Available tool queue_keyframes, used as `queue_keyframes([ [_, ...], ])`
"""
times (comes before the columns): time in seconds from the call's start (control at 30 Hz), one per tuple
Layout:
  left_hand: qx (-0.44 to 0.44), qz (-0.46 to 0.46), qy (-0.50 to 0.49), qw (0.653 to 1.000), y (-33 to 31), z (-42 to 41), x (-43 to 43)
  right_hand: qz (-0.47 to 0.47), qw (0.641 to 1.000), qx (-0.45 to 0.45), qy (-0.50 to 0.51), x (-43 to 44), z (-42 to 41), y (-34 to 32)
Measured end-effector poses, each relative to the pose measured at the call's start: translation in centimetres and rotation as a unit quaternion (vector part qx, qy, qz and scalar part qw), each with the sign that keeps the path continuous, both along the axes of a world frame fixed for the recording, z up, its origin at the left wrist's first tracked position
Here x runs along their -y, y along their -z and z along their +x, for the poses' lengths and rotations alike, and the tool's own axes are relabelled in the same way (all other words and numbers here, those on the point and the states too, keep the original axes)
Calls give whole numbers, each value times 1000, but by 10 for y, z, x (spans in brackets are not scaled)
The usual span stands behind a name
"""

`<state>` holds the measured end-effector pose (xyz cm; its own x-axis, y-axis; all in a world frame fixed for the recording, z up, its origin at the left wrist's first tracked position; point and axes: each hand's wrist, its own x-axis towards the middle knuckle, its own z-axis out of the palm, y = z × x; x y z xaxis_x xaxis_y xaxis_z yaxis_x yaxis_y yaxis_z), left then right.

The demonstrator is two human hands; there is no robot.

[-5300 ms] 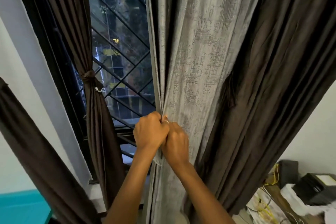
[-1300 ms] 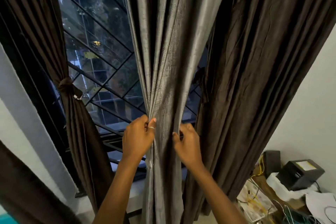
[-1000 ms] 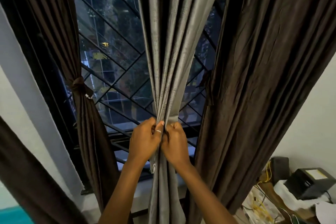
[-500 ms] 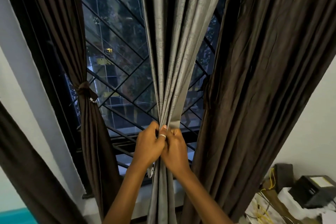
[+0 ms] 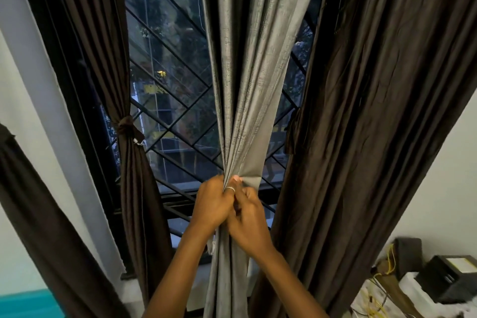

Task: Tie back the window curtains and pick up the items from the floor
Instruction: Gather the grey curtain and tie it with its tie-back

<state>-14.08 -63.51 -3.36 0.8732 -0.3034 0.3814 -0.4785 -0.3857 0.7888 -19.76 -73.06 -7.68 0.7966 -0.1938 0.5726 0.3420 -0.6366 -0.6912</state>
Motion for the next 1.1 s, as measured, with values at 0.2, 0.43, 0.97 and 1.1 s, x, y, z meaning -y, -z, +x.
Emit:
queue_keyframes([
  [0.2, -101, -67, 115, 986, -9, 4, -18, 104, 990, 9, 95, 51, 8, -19],
  [0.43, -234, -118, 232, 937, -21, -10, -33, 285, 914, -204, -206, 82, 2, -62],
  [0.97, -298, -114, 286, 904, -18, -7, -40, 327, 842, -292, -314, 87, 0, -67],
  [1.1, -195, -61, 186, 961, -17, 1, -32, 268, 922, -232, -157, 91, 5, -66],
])
